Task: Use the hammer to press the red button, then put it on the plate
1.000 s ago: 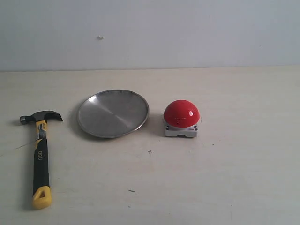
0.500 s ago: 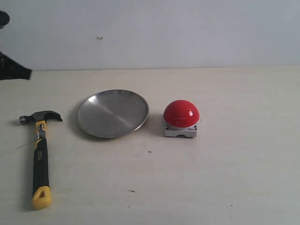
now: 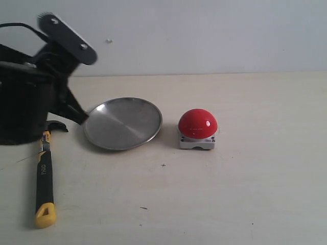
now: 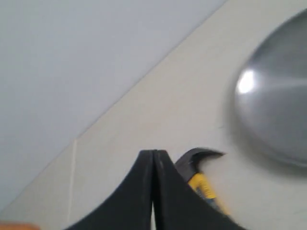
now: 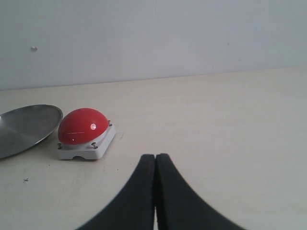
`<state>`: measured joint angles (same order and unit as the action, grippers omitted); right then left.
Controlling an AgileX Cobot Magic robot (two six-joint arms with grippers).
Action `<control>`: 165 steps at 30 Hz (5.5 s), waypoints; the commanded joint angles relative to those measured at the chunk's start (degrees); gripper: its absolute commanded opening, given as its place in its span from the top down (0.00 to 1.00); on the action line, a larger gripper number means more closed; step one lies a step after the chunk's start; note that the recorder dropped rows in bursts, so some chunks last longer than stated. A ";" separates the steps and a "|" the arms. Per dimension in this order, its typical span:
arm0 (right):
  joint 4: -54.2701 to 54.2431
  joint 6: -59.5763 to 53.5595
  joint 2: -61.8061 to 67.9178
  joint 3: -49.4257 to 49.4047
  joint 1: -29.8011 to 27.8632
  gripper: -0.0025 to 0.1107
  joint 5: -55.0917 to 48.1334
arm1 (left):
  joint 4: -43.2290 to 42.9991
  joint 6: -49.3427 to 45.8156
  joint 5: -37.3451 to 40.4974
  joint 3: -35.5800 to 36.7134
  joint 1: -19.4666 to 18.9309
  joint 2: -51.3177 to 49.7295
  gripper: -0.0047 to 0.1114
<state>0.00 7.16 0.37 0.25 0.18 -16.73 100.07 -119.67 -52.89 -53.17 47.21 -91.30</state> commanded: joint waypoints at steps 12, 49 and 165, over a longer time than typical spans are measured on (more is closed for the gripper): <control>0.33 0.12 -0.37 -0.25 -0.29 0.98 0.54 | -33.84 39.65 23.90 9.09 16.37 8.44 0.96; 0.33 0.12 -0.37 -0.25 -0.29 0.98 0.54 | -102.93 143.95 107.21 -25.95 -33.09 -22.71 0.47; 50.54 66.35 110.86 56.86 28.58 0.42 58.48 | -28.74 58.01 79.86 -17.50 -35.26 -8.94 0.96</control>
<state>53.29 74.32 108.63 53.93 27.41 42.25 69.11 -61.05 26.60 -70.26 11.98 -101.54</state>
